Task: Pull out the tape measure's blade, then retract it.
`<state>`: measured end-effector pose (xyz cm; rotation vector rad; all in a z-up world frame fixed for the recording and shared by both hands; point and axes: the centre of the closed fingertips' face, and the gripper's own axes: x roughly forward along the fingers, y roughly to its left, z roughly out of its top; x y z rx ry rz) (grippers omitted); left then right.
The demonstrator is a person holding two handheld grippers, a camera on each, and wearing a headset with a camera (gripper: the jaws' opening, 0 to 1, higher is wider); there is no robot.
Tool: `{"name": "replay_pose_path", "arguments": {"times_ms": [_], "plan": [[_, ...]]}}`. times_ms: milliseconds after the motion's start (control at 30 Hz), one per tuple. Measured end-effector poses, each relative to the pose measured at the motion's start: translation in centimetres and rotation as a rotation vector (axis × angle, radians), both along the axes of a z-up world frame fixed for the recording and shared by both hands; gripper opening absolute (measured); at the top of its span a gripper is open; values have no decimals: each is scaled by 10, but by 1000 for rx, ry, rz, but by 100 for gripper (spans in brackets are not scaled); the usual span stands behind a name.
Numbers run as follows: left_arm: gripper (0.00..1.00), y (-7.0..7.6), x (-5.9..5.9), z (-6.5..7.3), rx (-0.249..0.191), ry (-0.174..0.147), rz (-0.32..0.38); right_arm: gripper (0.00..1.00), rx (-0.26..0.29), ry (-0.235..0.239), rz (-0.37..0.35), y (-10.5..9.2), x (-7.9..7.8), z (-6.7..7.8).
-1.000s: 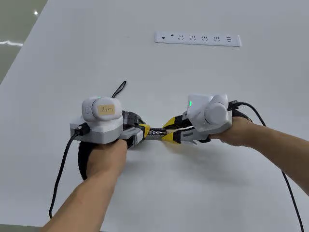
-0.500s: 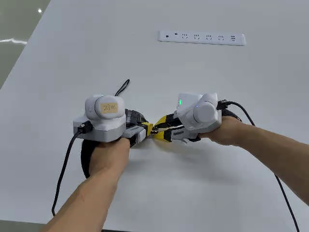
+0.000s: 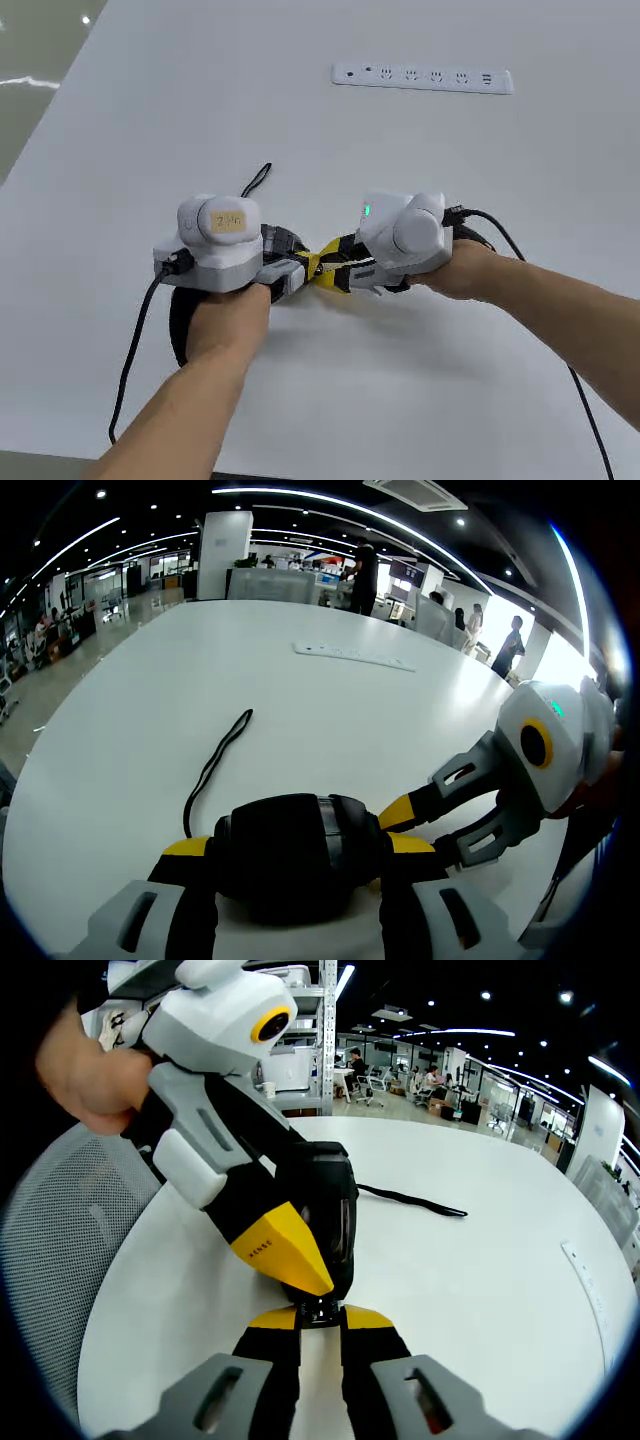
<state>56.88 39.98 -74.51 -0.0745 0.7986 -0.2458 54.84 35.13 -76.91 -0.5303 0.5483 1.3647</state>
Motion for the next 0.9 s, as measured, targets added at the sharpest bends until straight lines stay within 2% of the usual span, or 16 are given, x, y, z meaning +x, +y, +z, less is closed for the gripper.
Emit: {"name": "replay_pose_path", "arguments": {"times_ms": [367,567,767,900], "plan": [[64,-1,-1,-1,-12,13,-10,15,0,-2,-7,0,0,0],[65,-2,0,-1,-4,12,-12,15,-15,-13,-8,1,0,0],[65,-1,1,-1,-3,15,-13,15,-23,-3,-20,0,1,0],[65,-2,1,-1,-3,17,-22,19,-18,-10,-31,-1,3,3]]}}
